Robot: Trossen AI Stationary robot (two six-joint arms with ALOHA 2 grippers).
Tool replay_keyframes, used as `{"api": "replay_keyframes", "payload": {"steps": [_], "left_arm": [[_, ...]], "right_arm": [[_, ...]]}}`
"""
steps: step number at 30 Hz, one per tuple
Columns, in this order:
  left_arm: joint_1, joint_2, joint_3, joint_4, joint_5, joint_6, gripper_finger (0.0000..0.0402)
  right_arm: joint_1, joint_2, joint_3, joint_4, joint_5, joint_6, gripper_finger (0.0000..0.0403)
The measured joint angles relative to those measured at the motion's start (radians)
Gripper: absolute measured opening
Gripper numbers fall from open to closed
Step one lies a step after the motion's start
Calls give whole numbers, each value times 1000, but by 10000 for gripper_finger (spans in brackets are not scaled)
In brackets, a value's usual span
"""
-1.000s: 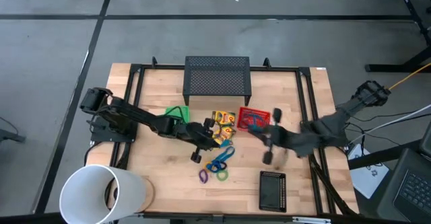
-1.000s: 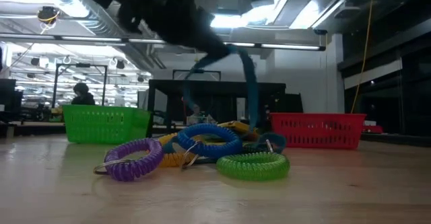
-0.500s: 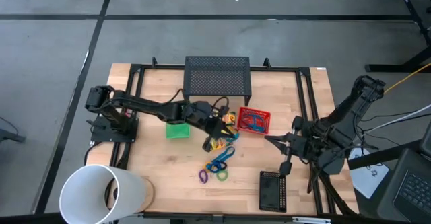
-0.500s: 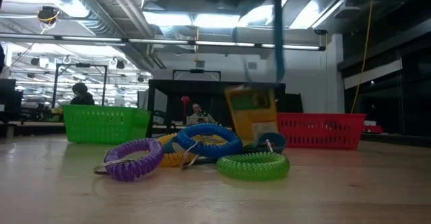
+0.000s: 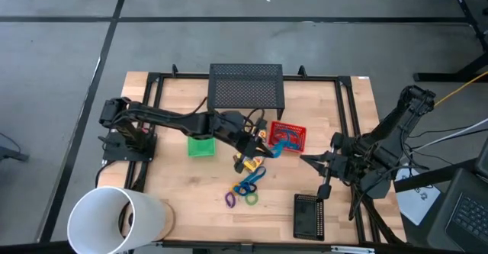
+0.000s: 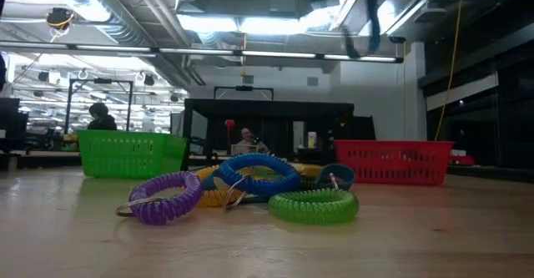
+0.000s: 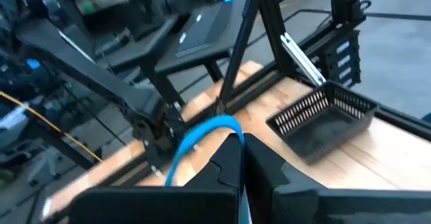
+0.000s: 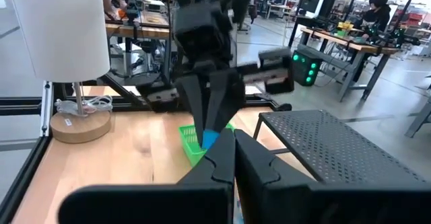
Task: Pick & Place Office Desk Supplies
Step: Put the blue rubber band into the red bin
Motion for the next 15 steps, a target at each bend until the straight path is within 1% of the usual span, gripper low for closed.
{"api": "replay_keyframes", "payload": {"steps": [5, 8, 12, 15], "left_arm": [[44, 3, 17, -30, 9, 9, 2], [84, 30, 16, -26, 62, 4, 3], [131, 103, 16, 27, 117, -13, 2], [158, 166, 16, 101, 123, -16, 3]], "right_arm": [[0, 0, 0, 1, 0, 9, 0], [0, 0, 0, 0, 0, 9, 0], [0, 0, 0, 0, 0, 9, 0], [0, 0, 0, -1, 0, 9, 0]]}}
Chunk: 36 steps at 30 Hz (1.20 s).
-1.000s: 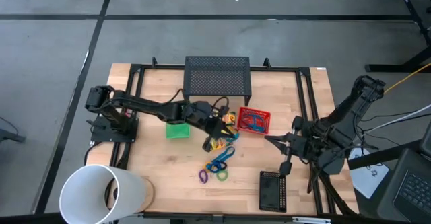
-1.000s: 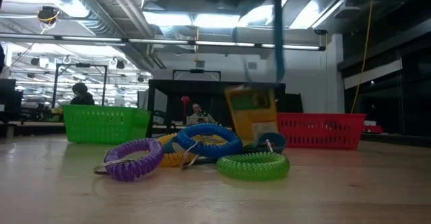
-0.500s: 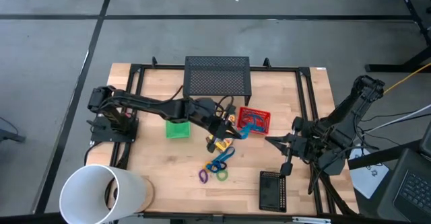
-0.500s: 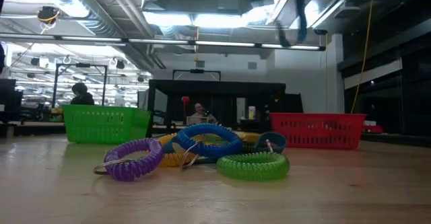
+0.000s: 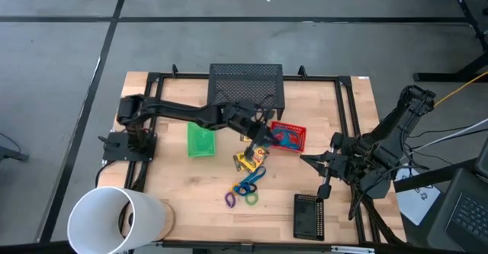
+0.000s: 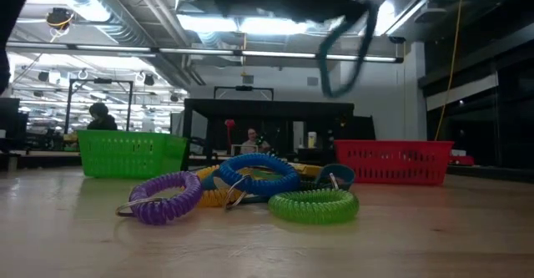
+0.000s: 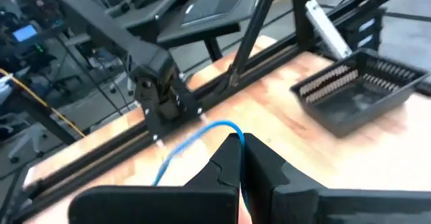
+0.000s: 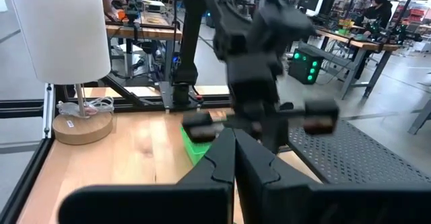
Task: Pick & Place Office Desk Supplies
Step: Put the blue rubber band into the red bin
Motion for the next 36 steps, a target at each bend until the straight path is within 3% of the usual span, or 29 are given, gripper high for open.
{"api": "replay_keyframes", "payload": {"steps": [6, 13, 26, 36], "left_arm": [[37, 104, 49, 95, 83, -33, 2], [59, 197, 133, 85, 117, -44, 2], [86, 290, 141, 84, 148, -76, 2], [141, 293, 141, 48, 160, -137, 3]], "right_arm": [[0, 0, 0, -22, -1, 6, 0], [0, 0, 0, -53, -3, 32, 0], [0, 0, 0, -92, -4, 82, 0], [0, 0, 0, -93, -4, 85, 0]]}}
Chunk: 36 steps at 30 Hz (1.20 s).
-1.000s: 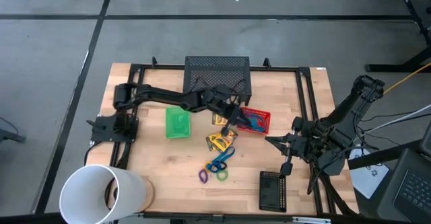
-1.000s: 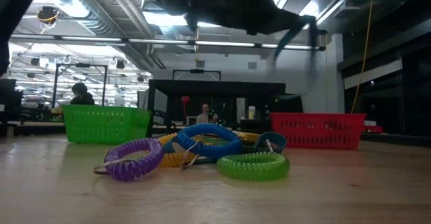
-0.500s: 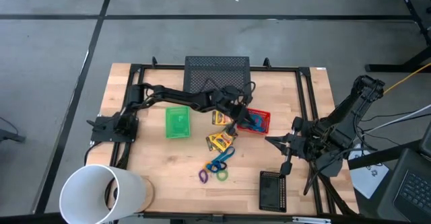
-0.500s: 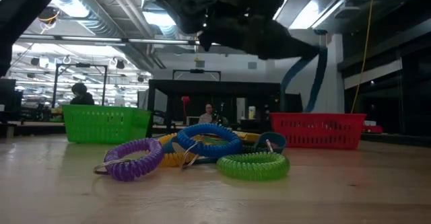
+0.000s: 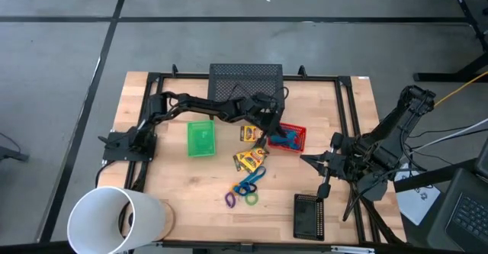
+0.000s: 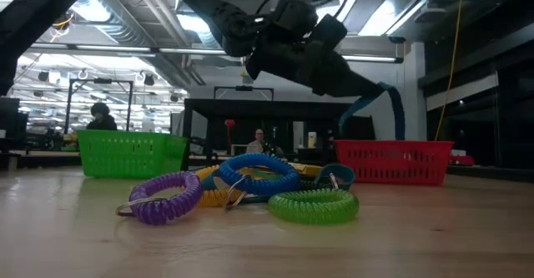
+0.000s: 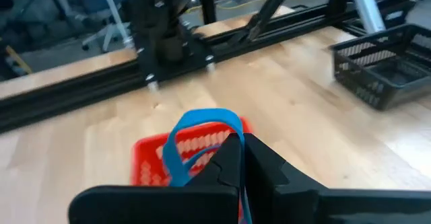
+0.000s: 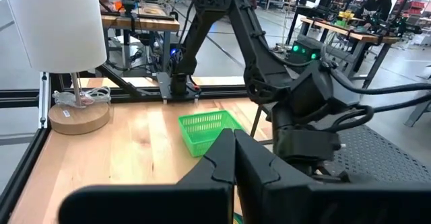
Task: Pick & Place Office Desk Supplies
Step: Put the blue rubber band into the red bin
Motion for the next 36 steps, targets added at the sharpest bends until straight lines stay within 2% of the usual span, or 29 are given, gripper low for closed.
{"api": "replay_keyframes", "payload": {"steps": [16, 23, 31, 36], "left_arm": [[2, 37, 3, -15, -10, -5, 3], [-14, 39, 2, -82, -86, -22, 3], [-57, 40, 0, -158, -309, 29, 3], [-73, 47, 5, -159, -320, 36, 3]], "right_arm": [[-1, 0, 0, 0, -3, 0, 0], [-2, 0, 0, 0, -20, 1, 0], [-2, 0, 0, 0, -26, 2, 0], [-8, 0, 0, 0, -26, 4, 0]]}}
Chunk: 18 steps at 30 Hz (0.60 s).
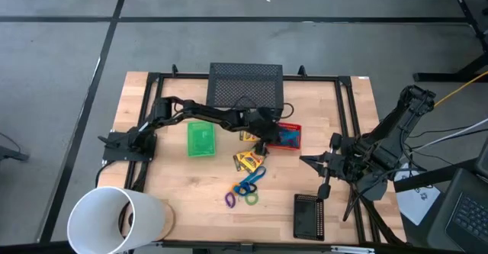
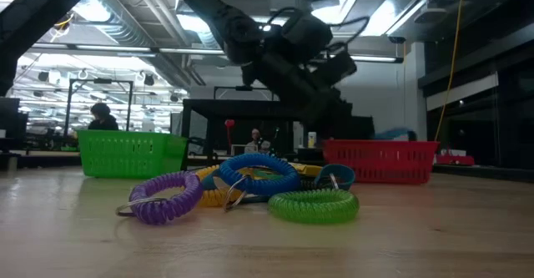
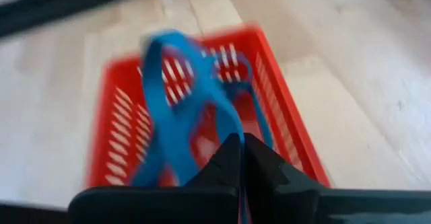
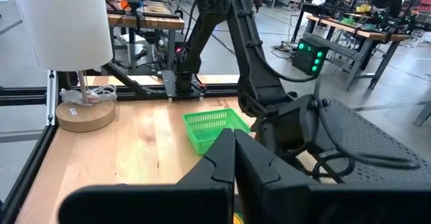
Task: Pick & Place Office Desk Supplies
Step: Put the blue rubber band into the red bin
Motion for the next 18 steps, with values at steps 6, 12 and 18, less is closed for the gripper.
{"api": "replay_keyframes", "payload": {"steps": [6, 12, 18], "left_arm": [[-5, -4, 53, -24, -20, 4, 3], [-11, -5, 95, -45, -25, 3, 24], [-12, -5, 94, -52, -28, 3, 58]], "right_arm": [[-7, 0, 0, 0, -23, 0, 0], [-7, 0, 0, 0, -27, 0, 0], [-7, 0, 0, 0, -45, 0, 0]]}}
